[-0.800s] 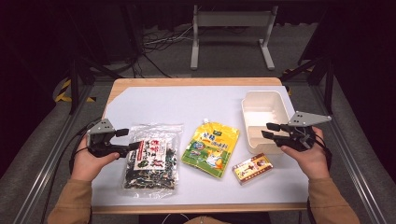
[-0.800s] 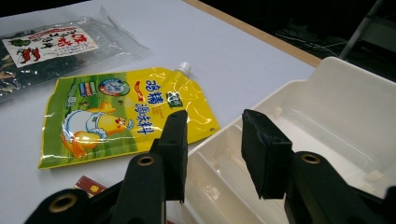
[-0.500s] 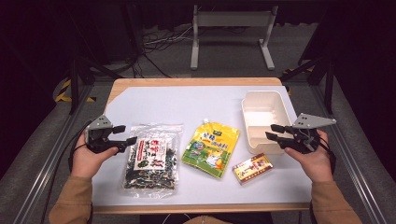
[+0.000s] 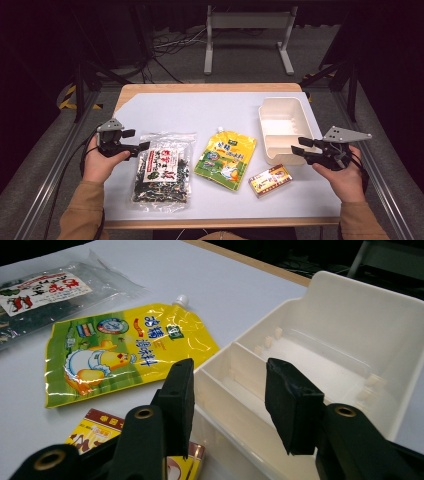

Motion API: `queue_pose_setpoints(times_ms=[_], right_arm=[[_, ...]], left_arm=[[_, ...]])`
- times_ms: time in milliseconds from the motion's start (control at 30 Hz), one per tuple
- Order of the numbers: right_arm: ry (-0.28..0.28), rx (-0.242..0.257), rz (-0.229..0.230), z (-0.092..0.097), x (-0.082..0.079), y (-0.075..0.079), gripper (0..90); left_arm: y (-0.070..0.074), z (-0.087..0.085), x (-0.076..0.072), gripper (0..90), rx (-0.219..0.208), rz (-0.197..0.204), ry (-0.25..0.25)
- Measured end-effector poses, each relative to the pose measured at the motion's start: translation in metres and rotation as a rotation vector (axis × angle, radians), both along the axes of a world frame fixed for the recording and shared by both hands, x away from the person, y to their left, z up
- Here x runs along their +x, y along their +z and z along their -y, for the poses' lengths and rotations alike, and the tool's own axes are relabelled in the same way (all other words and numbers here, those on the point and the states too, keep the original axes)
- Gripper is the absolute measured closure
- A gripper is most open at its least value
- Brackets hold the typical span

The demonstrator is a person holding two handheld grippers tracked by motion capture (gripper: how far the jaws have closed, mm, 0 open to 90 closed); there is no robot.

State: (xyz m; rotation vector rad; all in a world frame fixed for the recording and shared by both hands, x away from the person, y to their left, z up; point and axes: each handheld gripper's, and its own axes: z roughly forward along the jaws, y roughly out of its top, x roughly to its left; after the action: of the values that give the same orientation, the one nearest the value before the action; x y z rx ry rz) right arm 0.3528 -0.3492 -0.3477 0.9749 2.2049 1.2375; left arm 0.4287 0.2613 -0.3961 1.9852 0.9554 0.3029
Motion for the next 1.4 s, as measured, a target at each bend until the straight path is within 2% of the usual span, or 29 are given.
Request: queue_pose_setpoints(times_ms=[100,233,300,400,500,667,767,800,833,933,967,1067,1100,1133,1267,1300,1333,1400], right_arm=[[-0.012,0.005,-0.010,0.002,-0.003,-0.002,51.3],[-0.024,0.019,-0.019,0.002,-0.007,-0.003,48.0],[-0.026,0.019,-0.018,0.002,-0.008,-0.003,47.8],[-0.030,0.016,-0.014,0.003,-0.009,-0.005,47.8],[-0.035,0.008,-0.021,0.003,-0.011,-0.007,48.0],[-0.034,-0.018,-0.039,0.004,-0.012,-0.013,49.7],[-0.032,-0.024,-0.044,0.004,-0.013,-0.015,50.3],[-0.027,-0.029,-0.047,0.004,-0.013,-0.016,51.3],[-0.024,-0.031,-0.048,0.004,-0.013,-0.017,52.4],[-0.017,-0.034,-0.047,0.004,-0.014,-0.017,53.9],[-0.016,-0.040,-0.040,0.004,-0.015,-0.017,54.0],[-0.011,-0.036,-0.040,0.007,-0.019,-0.016,56.5],[-0.013,-0.040,-0.040,0.007,-0.020,-0.016,56.5],[-0.017,-0.041,-0.040,0.008,-0.021,-0.016,56.5],[-0.027,-0.043,-0.038,0.011,-0.025,-0.017,56.5],[-0.027,-0.043,-0.038,0.011,-0.025,-0.017,56.5],[-0.031,-0.041,-0.034,0.012,-0.027,-0.016,56.5],[-0.030,-0.040,-0.030,0.012,-0.027,-0.016,56.5]], left_arm=[[-0.003,-0.001,0.006,14.2,-0.004,-0.012,0.005],[-0.011,-0.006,0.015,12.7,-0.020,-0.041,0.082],[-0.012,-0.007,0.017,12.7,-0.018,-0.033,0.095],[-0.020,-0.011,0.024,14.1,-0.047,-0.013,0.136],[-0.028,-0.017,0.032,19.3,-0.095,-0.004,0.124],[-0.038,-0.021,0.044,24.9,-0.101,-0.003,0.110],[-0.040,-0.021,0.050,24.3,-0.106,-0.013,0.103],[-0.042,-0.020,0.053,23.0,-0.113,-0.028,0.093],[-0.042,-0.020,0.053,21.3,-0.113,-0.028,0.093],[-0.044,-0.016,0.059,16.6,-0.094,-0.073,0.097],[-0.045,-0.016,0.062,17.0,-0.081,-0.070,0.090],[-0.049,-0.014,0.067,17.5,-0.082,-0.081,0.078],[-0.051,-0.014,0.069,18.7,-0.085,-0.076,0.067],[-0.053,-0.013,0.071,20.2,-0.097,-0.088,0.055],[-0.058,-0.013,0.077,30.4,-0.090,-0.100,0.004],[-0.058,-0.013,0.077,34.9,-0.090,-0.100,0.004],[-0.059,-0.012,0.077,38.3,-0.101,-0.118,-0.013],[-0.059,-0.012,0.077,39.4,-0.101,-0.119,-0.014]])
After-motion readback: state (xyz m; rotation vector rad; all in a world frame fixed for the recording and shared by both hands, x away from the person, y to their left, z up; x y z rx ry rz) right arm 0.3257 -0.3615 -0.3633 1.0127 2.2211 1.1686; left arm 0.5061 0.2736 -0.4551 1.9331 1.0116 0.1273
